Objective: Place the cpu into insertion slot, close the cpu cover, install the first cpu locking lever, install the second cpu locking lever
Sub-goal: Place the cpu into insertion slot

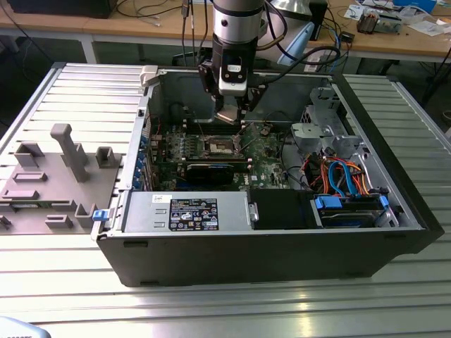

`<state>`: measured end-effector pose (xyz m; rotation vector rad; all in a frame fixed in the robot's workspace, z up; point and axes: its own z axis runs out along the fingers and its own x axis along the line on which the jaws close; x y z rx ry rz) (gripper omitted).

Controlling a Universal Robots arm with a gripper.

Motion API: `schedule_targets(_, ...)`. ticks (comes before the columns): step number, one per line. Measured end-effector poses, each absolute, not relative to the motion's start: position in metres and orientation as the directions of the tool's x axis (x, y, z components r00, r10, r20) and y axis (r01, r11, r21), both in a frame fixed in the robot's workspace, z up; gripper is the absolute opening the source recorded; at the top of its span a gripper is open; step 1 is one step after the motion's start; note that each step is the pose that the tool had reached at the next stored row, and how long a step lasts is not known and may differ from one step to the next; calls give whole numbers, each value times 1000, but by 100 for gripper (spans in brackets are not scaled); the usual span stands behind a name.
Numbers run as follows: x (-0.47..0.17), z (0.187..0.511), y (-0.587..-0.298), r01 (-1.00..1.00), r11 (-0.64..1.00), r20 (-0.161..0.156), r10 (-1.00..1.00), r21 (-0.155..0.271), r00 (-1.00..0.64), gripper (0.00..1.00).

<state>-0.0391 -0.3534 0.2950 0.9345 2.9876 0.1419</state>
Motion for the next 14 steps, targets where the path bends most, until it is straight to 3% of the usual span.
schedule_targets(14,-39,295,-353,582,808,19,583,89,-812,55)
